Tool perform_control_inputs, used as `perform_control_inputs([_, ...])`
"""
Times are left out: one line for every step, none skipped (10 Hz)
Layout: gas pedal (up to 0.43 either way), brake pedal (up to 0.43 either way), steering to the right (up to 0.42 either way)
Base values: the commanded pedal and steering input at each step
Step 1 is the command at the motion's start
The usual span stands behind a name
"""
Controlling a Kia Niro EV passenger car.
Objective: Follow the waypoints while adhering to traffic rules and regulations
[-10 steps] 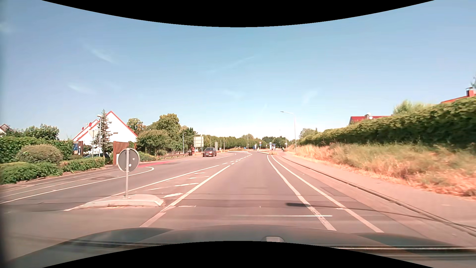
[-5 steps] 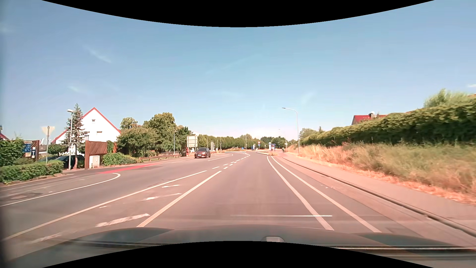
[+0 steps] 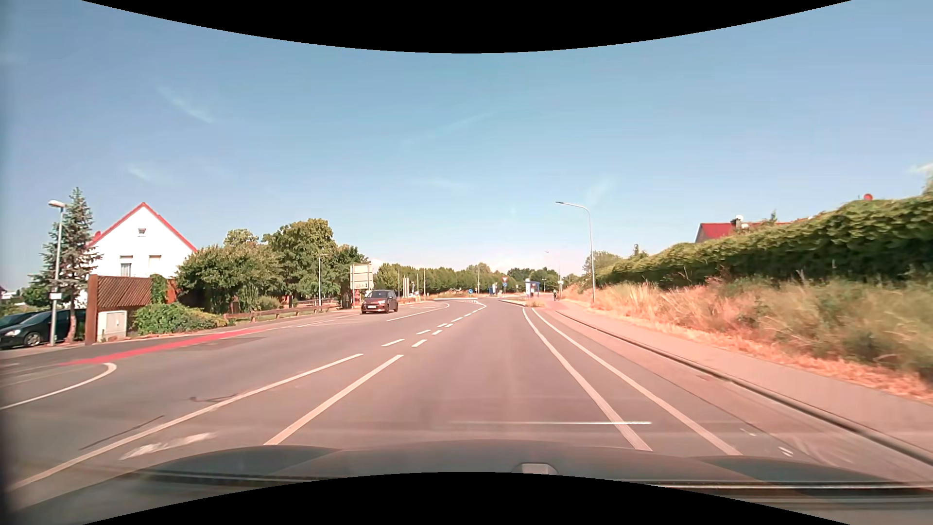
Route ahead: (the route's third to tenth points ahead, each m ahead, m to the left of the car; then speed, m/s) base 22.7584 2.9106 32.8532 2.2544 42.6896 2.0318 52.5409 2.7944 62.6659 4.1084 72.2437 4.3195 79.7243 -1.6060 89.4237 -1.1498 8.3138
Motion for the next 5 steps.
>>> perform_control_inputs([0.047,0.000,0.004])
perform_control_inputs([0.047,0.000,0.004])
perform_control_inputs([0.047,0.000,0.005])
perform_control_inputs([0.047,0.000,0.004])
perform_control_inputs([0.047,0.000,0.004])
